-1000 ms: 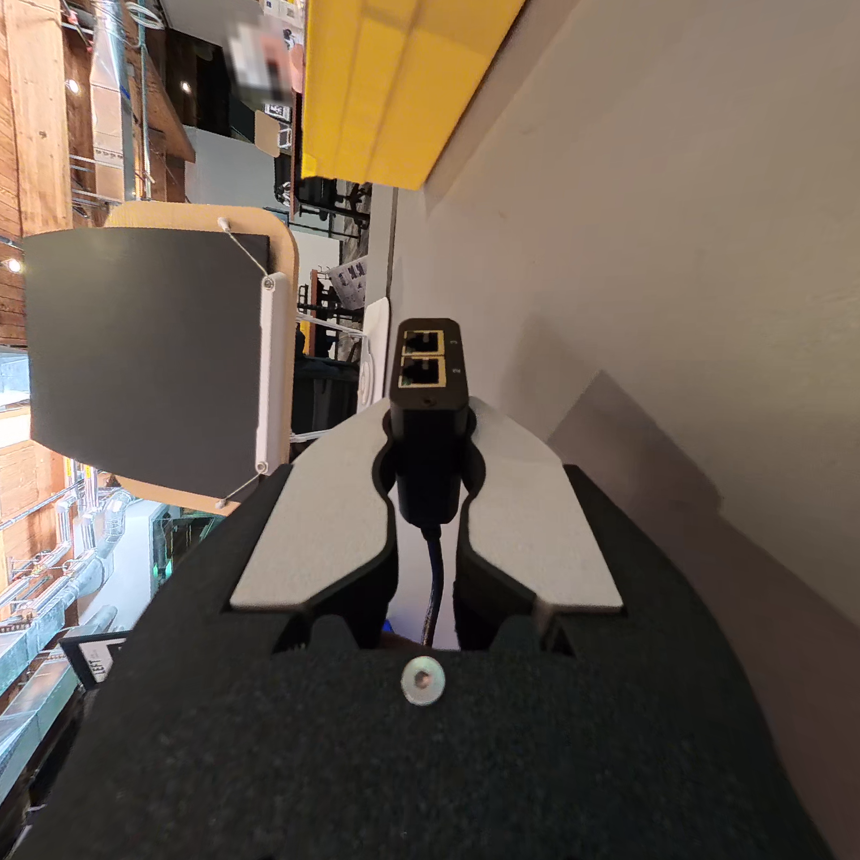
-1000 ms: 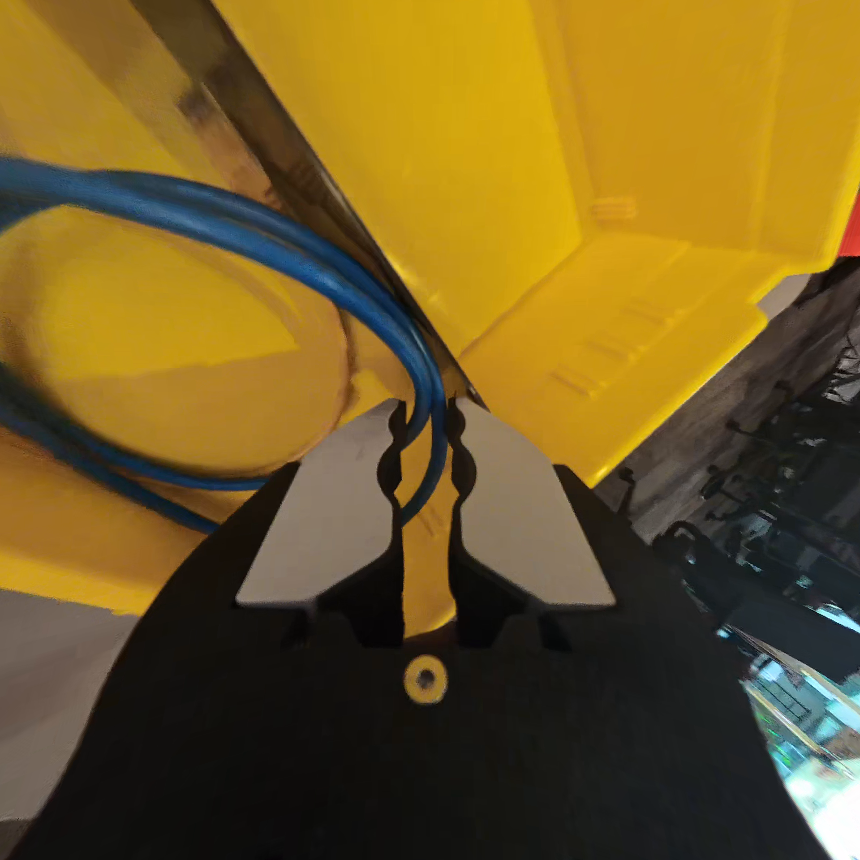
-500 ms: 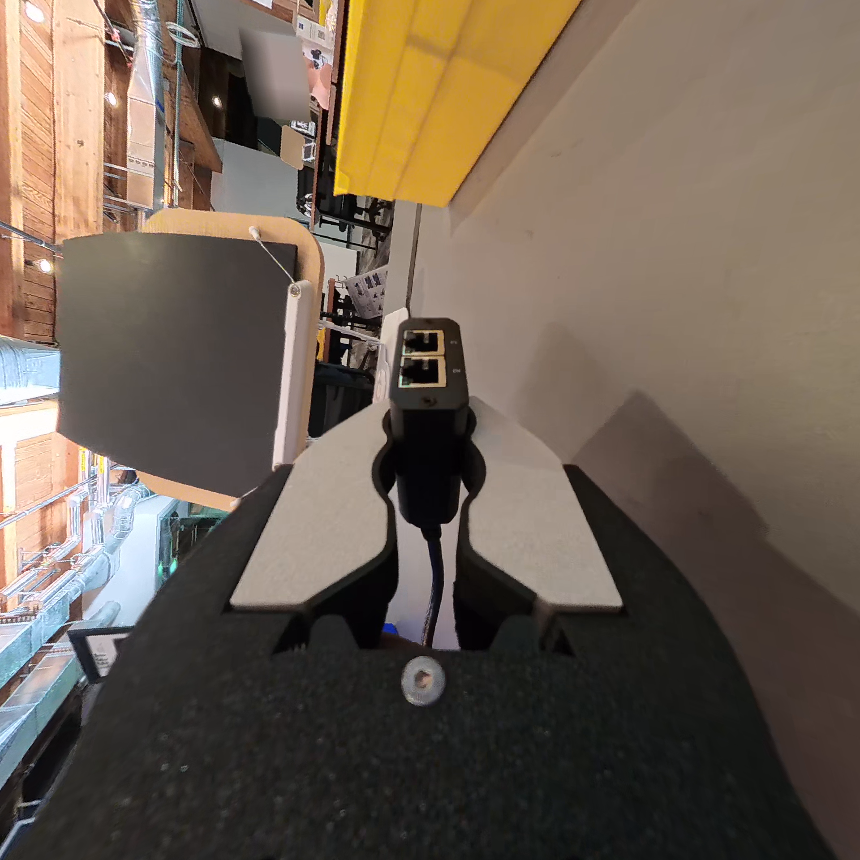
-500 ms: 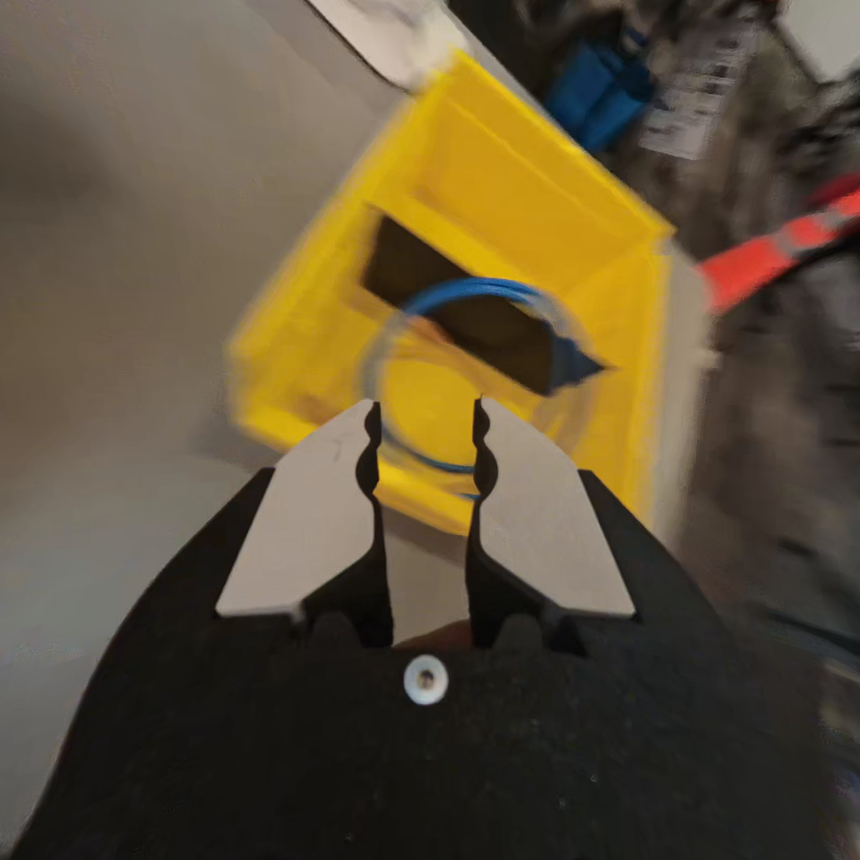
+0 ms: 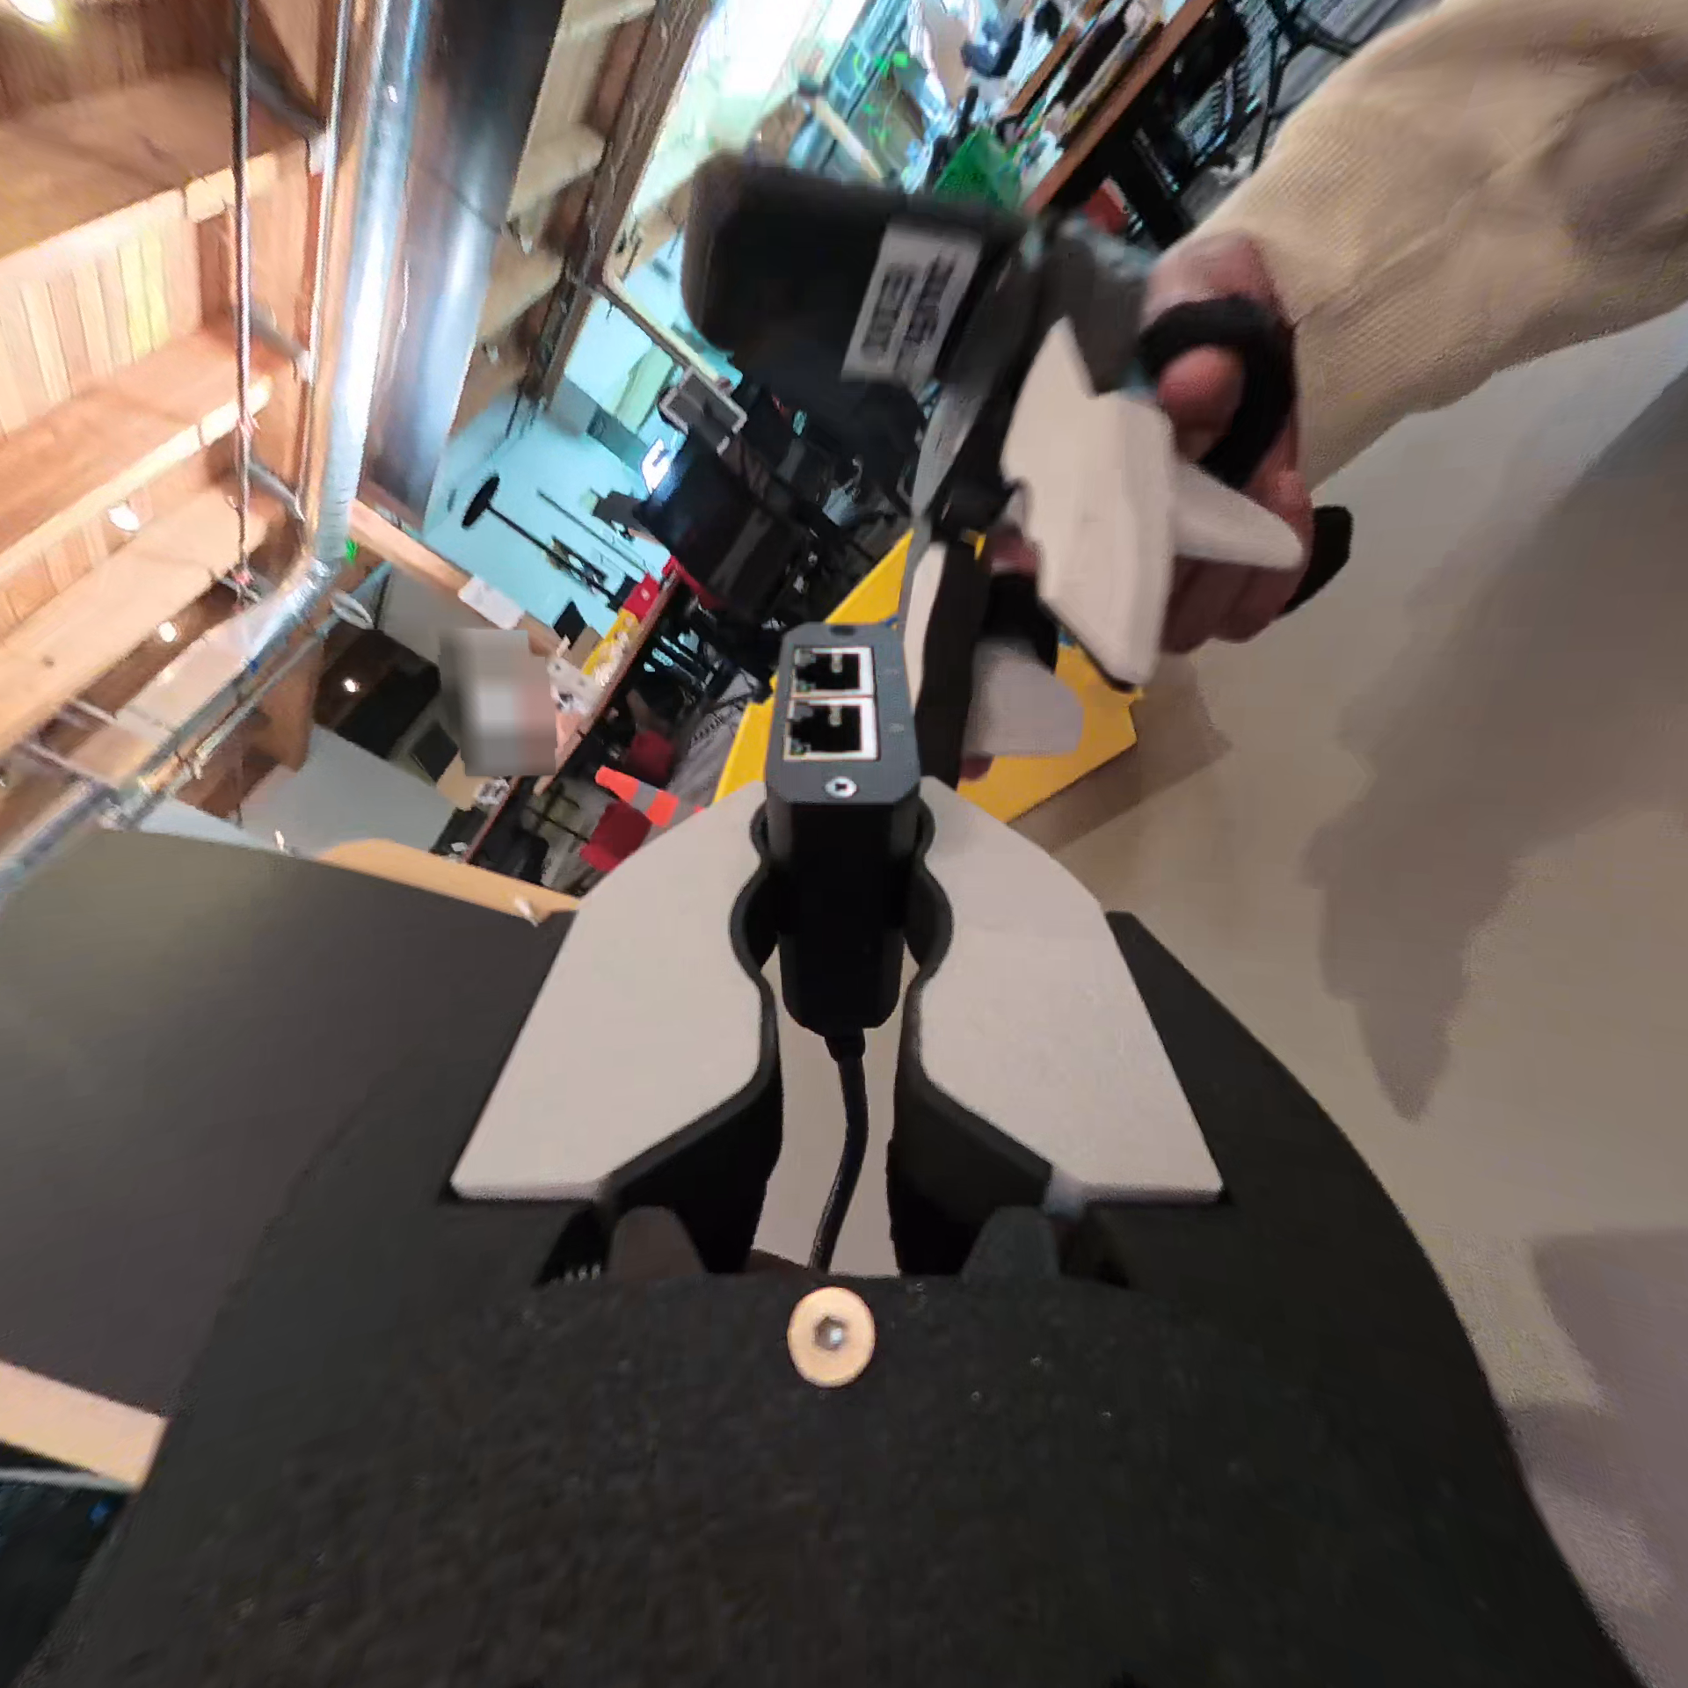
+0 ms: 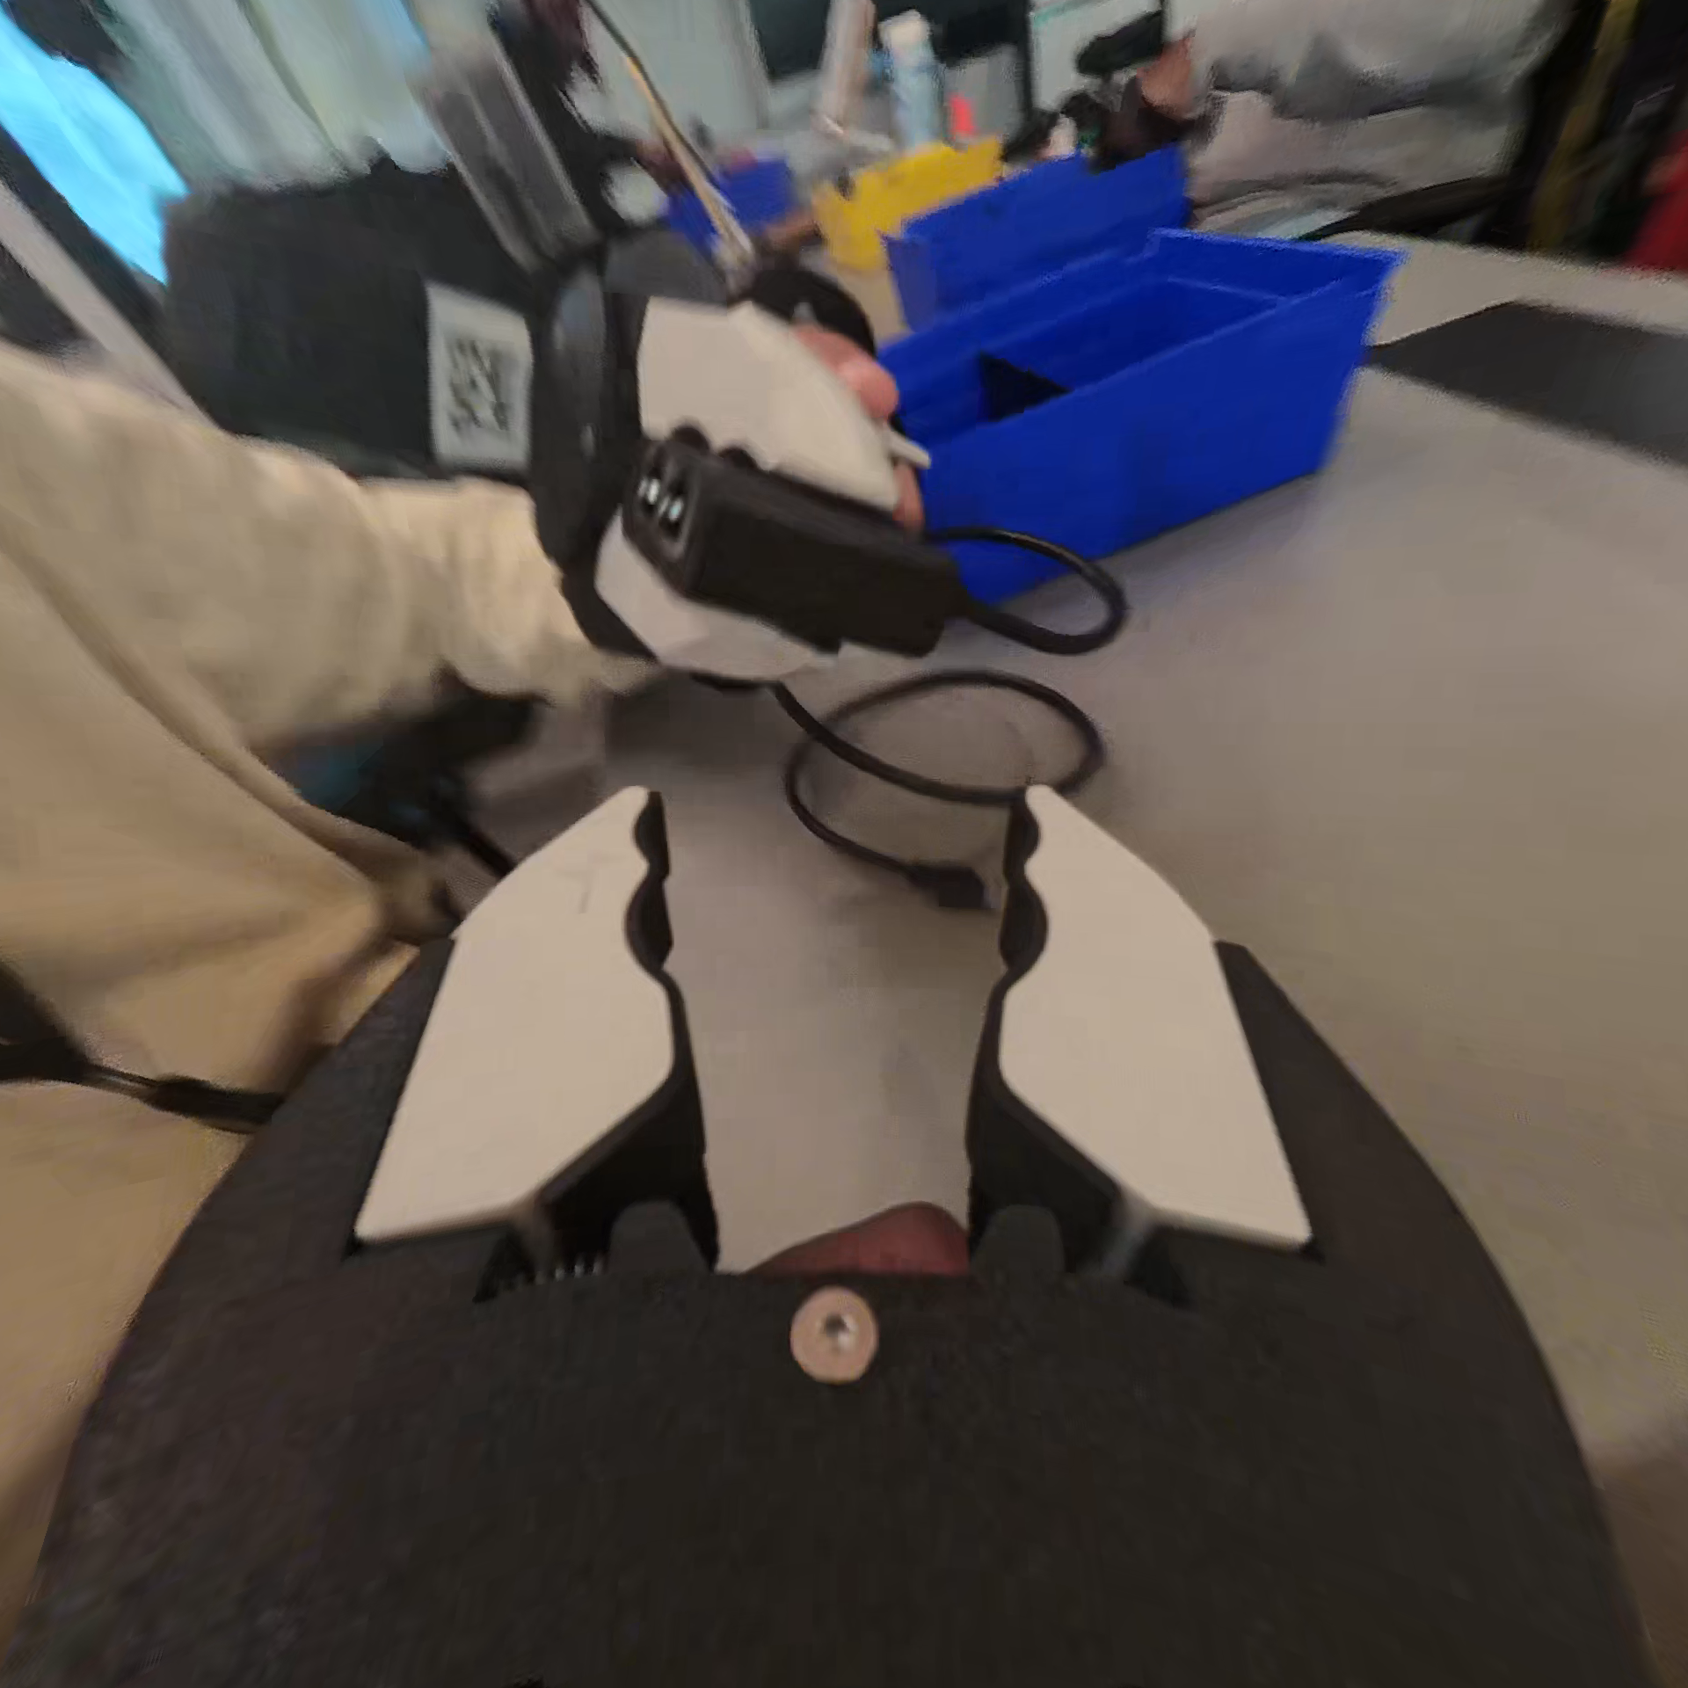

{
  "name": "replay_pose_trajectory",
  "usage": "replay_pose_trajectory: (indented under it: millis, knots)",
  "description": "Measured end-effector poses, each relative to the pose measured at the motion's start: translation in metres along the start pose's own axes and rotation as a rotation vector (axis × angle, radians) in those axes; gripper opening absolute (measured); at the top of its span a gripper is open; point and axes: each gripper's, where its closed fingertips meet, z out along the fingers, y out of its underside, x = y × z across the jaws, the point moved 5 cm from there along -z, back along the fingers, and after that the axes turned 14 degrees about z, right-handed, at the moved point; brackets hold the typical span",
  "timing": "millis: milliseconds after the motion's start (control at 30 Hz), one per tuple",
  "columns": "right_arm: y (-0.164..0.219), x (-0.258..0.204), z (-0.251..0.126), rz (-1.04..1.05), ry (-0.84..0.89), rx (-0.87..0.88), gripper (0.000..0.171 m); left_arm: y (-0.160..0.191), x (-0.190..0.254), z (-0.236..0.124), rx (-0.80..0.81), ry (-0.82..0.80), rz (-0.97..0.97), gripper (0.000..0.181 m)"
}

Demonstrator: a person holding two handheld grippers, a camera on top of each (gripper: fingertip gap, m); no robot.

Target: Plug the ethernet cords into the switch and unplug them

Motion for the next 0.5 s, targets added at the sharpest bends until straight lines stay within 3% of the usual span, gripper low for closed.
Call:
replay_pose_trajectory:
  millis: [133,233,300,500]
  knots:
    - [-0.014,-0.016,0.01,0.175,-0.272,0.105,0.076,-0.012,0.005,-0.004,0.034,0.033,0.078,0.024]
    - [-0.006,-0.017,0.025,0.123,-0.217,0.054,0.077,-0.016,0.012,-0.001,0.065,0.028,0.117,0.023]
    - [-0.005,-0.021,0.025,0.097,-0.255,0.068,0.062,-0.016,0.014,0.004,0.056,0.019,0.116,0.024]
    - [-0.002,-0.01,0.023,0.094,-0.122,0.104,0.061,-0.004,0.02,0.01,-0.063,-0.007,0.064,0.024]
